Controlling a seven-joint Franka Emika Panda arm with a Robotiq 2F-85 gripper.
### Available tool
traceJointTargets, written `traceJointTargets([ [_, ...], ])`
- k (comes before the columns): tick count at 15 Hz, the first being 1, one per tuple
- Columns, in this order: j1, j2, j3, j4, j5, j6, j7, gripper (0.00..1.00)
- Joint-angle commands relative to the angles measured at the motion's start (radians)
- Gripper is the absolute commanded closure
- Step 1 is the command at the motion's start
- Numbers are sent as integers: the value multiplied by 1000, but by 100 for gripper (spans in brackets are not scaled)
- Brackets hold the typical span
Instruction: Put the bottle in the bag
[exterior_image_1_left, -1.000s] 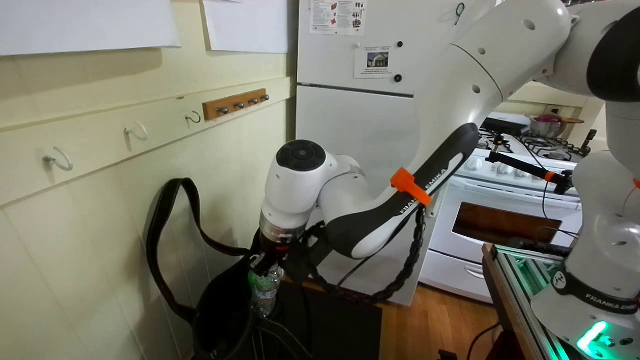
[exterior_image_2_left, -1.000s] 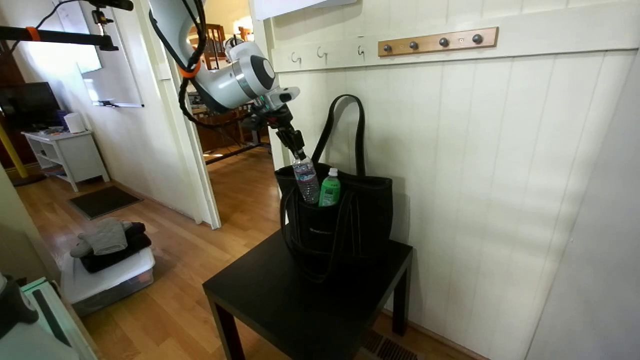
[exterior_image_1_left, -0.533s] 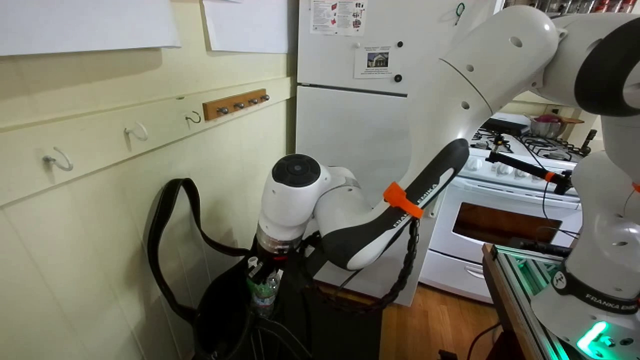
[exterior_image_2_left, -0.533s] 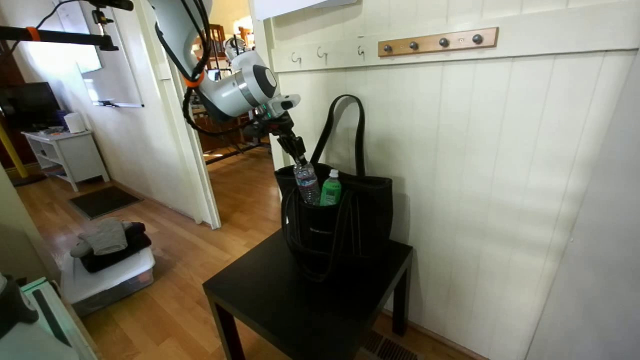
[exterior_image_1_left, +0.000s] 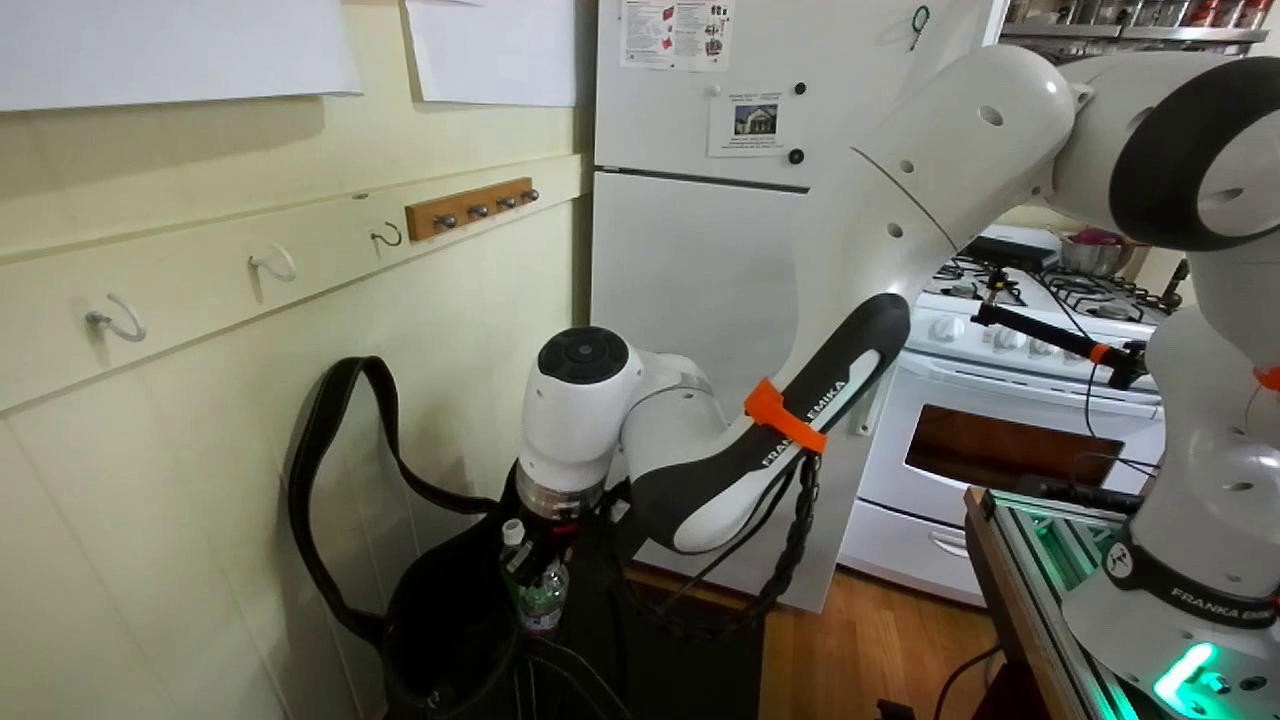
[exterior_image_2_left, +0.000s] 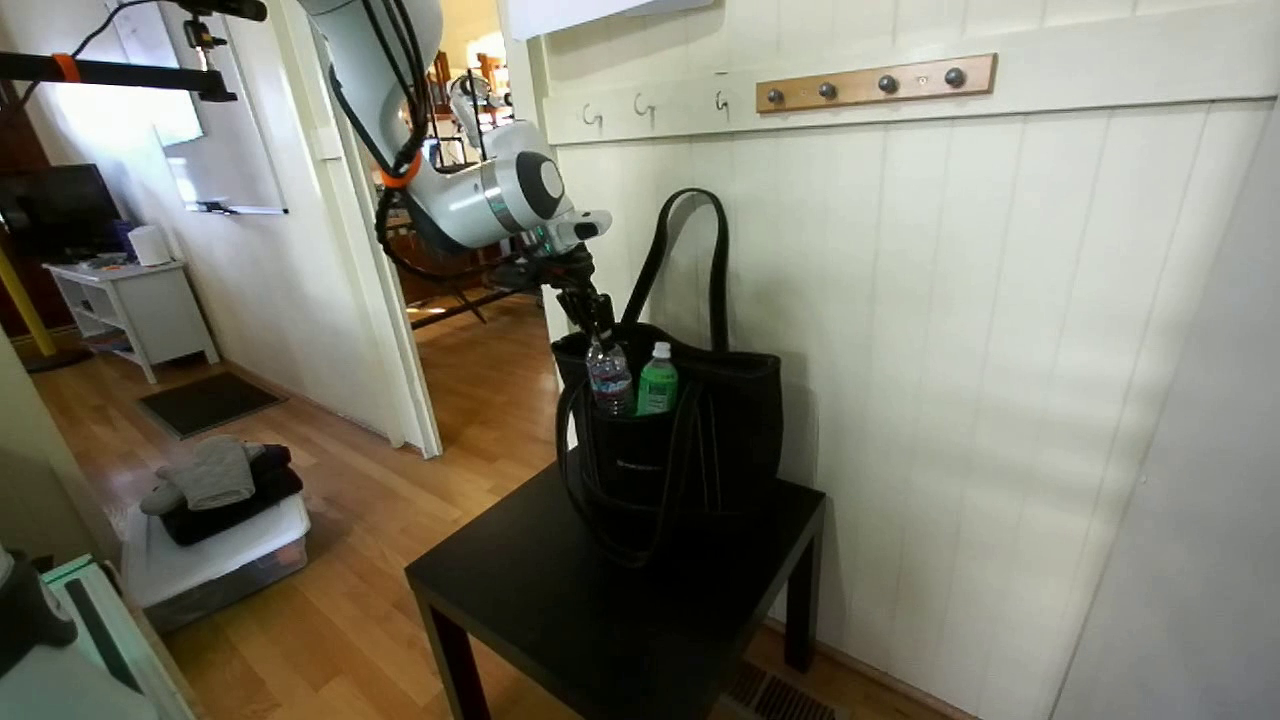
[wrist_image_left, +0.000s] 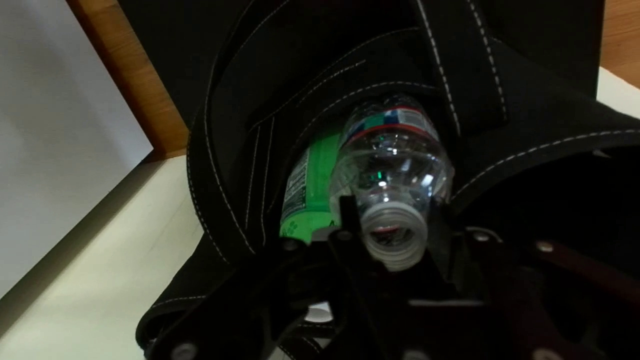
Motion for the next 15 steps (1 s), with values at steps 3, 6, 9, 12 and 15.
traceJointTargets([
  [3, -36, 94, 30, 92, 113, -35, -116, 88],
  [6, -36, 133, 25, 128, 146, -44, -146, 88],
  [9, -30, 165, 20, 160, 166, -55, -157, 88],
  [12, -19, 167, 11, 172, 174, -68, -144, 31],
  [15, -1, 147, 5, 157, 180, -60, -127, 8],
])
